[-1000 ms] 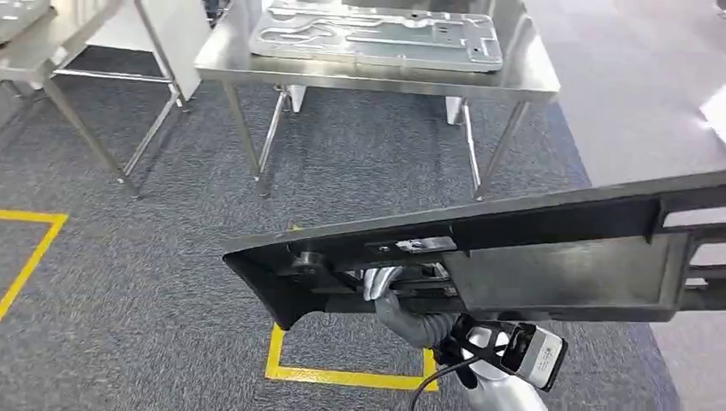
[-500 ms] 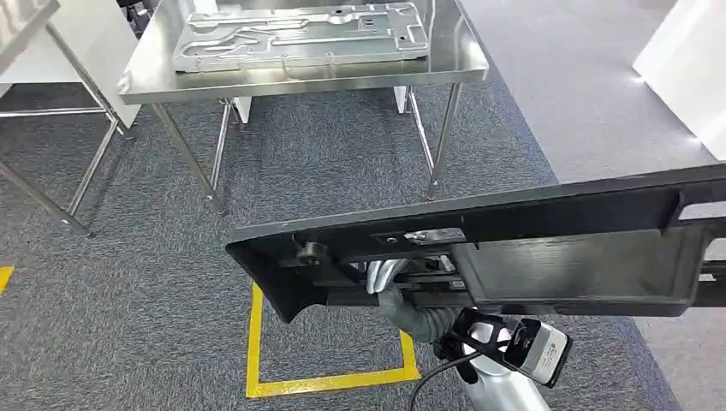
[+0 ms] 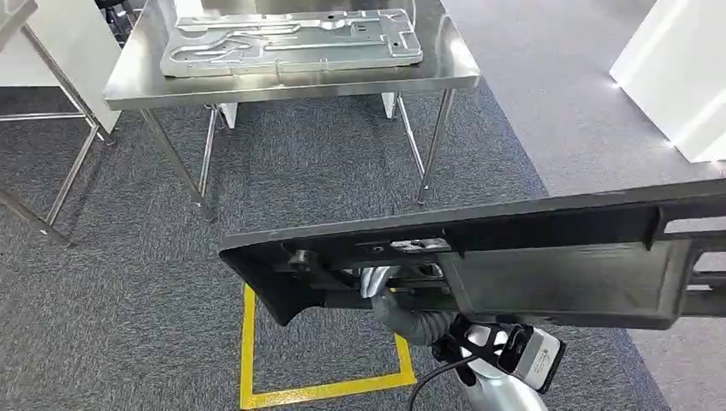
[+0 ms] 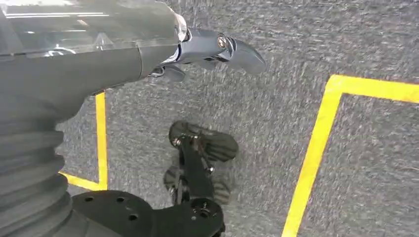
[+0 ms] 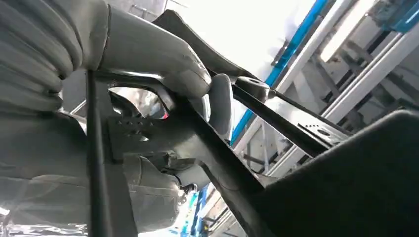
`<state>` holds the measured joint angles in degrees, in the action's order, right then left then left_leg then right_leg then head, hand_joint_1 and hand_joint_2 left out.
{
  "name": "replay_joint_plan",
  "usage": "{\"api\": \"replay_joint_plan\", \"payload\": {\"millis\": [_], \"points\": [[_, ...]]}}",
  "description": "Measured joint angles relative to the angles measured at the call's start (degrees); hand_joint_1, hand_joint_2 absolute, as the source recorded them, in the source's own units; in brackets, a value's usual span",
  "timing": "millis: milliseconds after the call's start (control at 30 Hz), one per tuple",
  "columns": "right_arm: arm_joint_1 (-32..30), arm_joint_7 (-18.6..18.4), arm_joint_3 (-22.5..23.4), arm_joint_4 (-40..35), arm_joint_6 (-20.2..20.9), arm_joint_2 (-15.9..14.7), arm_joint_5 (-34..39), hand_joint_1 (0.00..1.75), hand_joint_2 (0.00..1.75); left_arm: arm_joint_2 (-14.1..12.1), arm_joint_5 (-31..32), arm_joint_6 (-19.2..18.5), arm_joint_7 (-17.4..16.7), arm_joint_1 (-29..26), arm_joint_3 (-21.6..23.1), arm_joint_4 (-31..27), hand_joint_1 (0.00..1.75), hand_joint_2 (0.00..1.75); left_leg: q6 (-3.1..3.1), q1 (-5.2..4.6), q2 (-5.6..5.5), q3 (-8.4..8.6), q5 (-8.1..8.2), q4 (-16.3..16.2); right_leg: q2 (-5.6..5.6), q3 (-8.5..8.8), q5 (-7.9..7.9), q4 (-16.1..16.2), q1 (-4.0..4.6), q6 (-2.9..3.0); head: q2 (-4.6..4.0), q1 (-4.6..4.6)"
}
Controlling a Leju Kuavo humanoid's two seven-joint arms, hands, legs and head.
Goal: Take the parts from the cabinet and place them on the table.
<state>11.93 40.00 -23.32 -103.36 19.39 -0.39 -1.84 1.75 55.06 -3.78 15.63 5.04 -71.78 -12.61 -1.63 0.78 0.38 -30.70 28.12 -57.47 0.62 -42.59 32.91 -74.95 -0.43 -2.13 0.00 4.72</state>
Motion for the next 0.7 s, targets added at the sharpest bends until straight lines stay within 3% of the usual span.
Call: {"api": "replay_joint_plan", "payload": {"millis": [33, 67, 133, 167, 200, 233, 267, 333, 367, 400, 433, 467, 500, 533, 567, 600, 633, 700], "points": [[-0.11, -0.02, 0.02, 0.0, 0.02, 0.0, -0.02, 1.75, 1.75, 0.0, 0.0, 0.0, 0.0, -0.09, 0.0, 0.0, 0.0, 1.75, 0.11, 0.01, 0.05, 0.31, 0.28, 0.0, -0.08, -1.18, -0.36, -1.07, -0.17, -0.06, 0.0, 0.0], [-0.11, -0.02, 0.04, 0.0, 0.02, 0.0, -0.04, 1.75, 1.75, 0.0, 0.02, 0.0, 0.02, -0.13, 0.0, 0.0, 0.0, 1.75, 0.26, 0.02, 0.12, 0.82, 0.66, 0.0, -0.19, -0.81, -2.33, 0.77, -0.36, -0.18, 0.0, 0.0], [-0.11, -0.02, 0.22, -0.02, 0.02, 0.0, -0.04, 1.75, 1.75, 0.04, 0.04, -0.09, 0.11, -0.16, 0.0, 0.0, 0.0, 1.75, 0.58, 0.12, 0.17, 2.34, 1.63, 0.0, -0.62, 3.28, -8.54, 10.26, -0.49, -0.06, 0.0, 0.0], [-0.11, -0.02, 0.28, -0.07, 0.02, 0.0, -0.04, 1.75, 1.75, 0.09, 0.04, -0.11, 0.15, -0.17, 0.0, 0.0, 0.0, 1.75, 0.87, 0.15, 0.24, 2.81, 2.21, 0.07, -1.15, 5.33, -10.77, 15.45, -0.43, 0.24, 0.0, 0.0], [-0.1, -0.04, 0.33, -0.04, 0.02, 0.0, -0.06, 1.75, 1.75, 0.09, 0.04, -0.11, 0.26, -0.08, -0.02, 0.0, 0.0, 1.75, 1.17, 0.07, 0.37, 3.28, 2.45, 0.17, -1.73, 5.26, -9.18, 15.52, 0.04, 0.62, 0.0, 0.0], [-0.08, -0.02, 0.33, -0.13, 0.02, 0.0, -0.04, 1.75, 1.75, 0.07, 0.04, -0.11, 0.26, 0.04, -0.02, 0.0, 0.0, 1.75, 1.61, 0.06, 0.42, 2.96, 2.57, 0.49, -1.84, 5.2, -8.33, 16.04, 0.41, 1.44, 0.0, 0.0], [-0.24, -0.04, 0.37, -0.28, 0.02, 0.0, -0.04, 1.75, 1.75, 0.07, 0.06, -0.11, 0.26, -0.03, 0.0, 0.0, 0.0, 1.75, 1.99, -0.02, 0.72, 3.27, 2.75, 0.8, -1.61, 5.25, -9.45, 16.38, 0.45, 1.85, 0.0, -0.02], [-0.22, -0.02, 0.39, -0.42, 0.04, 0.0, -0.02, 1.75, 1.75, 0.07, 0.04, -0.09, 0.42, -0.04, -0.02, 0.0, 0.0, 1.75, 2.53, -0.12, 0.9, 4.39, 2.5, 0.51, -1.07, 6.32, -8.7, 16.7, 0.21, 2.69, 0.0, 0.0], [-0.31, -0.02, 0.42, -0.52, 0.04, 0.02, -0.02, 1.75, 1.75, 0.04, 0.04, -0.09, 0.44, 0.11, -0.02, 0.0, 0.0, 1.75, 2.65, 0.1, 0.74, 3.13, 2.16, -2.07, -0.98, 7.28, -8.45, 17.17, 0.03, 3.12, 0.0, -0.02], [-0.18, 0.0, 0.44, -0.55, 0.04, 0.02, -0.02, 1.75, 1.75, 0.07, 0.04, -0.09, 0.52, 0.17, -0.02, 0.0, 0.0, 1.75, 2.71, 0.09, 0.43, 0.73, 1.87, -6.47, -1.04, 7.96, -8.01, 17.34, 0.07, 3.57, 0.0, 0.0], [-0.2, 0.02, 0.44, -0.57, 0.04, 0.13, -0.02, 1.75, 1.75, 0.09, 0.07, -0.22, 0.59, 0.16, -0.02, 0.0, 0.0, 1.75, 2.84, 0.15, 0.23, -2.79, 2.93, -11.75, -0.97, 8.5, -7.49, 17.36, 0.12, 3.81, 0.0, 0.0], [-0.29, 0.02, 0.44, -0.57, 0.04, 0.15, -0.02, 1.75, 1.75, 0.09, 0.04, -0.2, 0.59, 0.01, -0.02, 0.0, 0.0, 1.75, 2.96, 0.14, 0.18, -5.16, 4.6, -14.93, -0.81, 8.93, -7.06, 17.36, 0.17, 3.88, 0.0, 0.0], [-0.34, 0.02, 0.44, -0.57, 0.04, 0.13, -0.02, 1.75, 1.75, 0.09, 0.04, -0.2, 0.59, -0.2, -0.04, 0.0, 0.0, 1.75, 3.08, 0.13, 0.16, -7.73, 7.2, -18.0, -0.55, 9.59, -6.5, 17.36, 0.26, 3.98, 0.0, 0.0], [-0.36, 0.0, 0.44, -0.57, 0.04, 0.13, -0.04, 1.75, 1.75, 0.09, 0.04, -0.17, 0.61, -0.46, -0.04, 0.0, 0.0, 1.75, 3.04, 0.13, 0.16, -9.44, 9.02, -18.99, -0.25, 10.43, -5.85, 17.36, 0.35, 4.02, 0.0, 0.0], [-0.38, 0.0, 0.44, -0.57, 0.04, 0.15, -0.04, 1.75, 1.75, 0.09, 0.04, -0.17, 0.61, -0.56, -0.06, 0.0, 0.0, 1.75, 2.94, 0.12, 0.14, -9.99, 9.26, -17.88, 0.04, 11.3, -5.24, 17.36, 0.42, 3.97, 0.0, 0.0], [-0.4, 0.0, 0.44, -0.57, 0.07, 0.15, -0.04, 1.75, 1.75, 0.09, 0.04, -0.15, 0.61, -0.62, -0.07, 0.0, 0.0, 1.75, 2.74, 0.1, 0.14, -9.71, 7.98, -14.92, 0.21, 12.31, -4.51, 17.36, 0.49, 3.91, 0.0, 0.0], [-0.4, 0.0, 0.44, -0.57, 0.07, 0.15, -0.04, 1.75, 1.75, 0.07, 0.04, -0.15, 0.61, -0.65, -0.07, 0.0, 0.0, 1.75, 2.37, 0.05, 0.14, -8.93, 5.08, -10.92, 0.27, 13.33, -3.81, 17.36, 0.58, 3.87, 0.0, 0.0], [-0.4, 0.0, 0.46, -0.52, 0.07, 0.13, -0.04, 1.75, 1.75, -0.09, 0.04, -0.06, 0.63, -0.84, -0.2, 0.0, 0.0, 1.75, 1.42, -0.52, 0.1, -8.0, -4.89, -2.59, 0.33, 14.83, -2.38, 17.18, 0.9, 3.56, 0.0, -0.02]]}}
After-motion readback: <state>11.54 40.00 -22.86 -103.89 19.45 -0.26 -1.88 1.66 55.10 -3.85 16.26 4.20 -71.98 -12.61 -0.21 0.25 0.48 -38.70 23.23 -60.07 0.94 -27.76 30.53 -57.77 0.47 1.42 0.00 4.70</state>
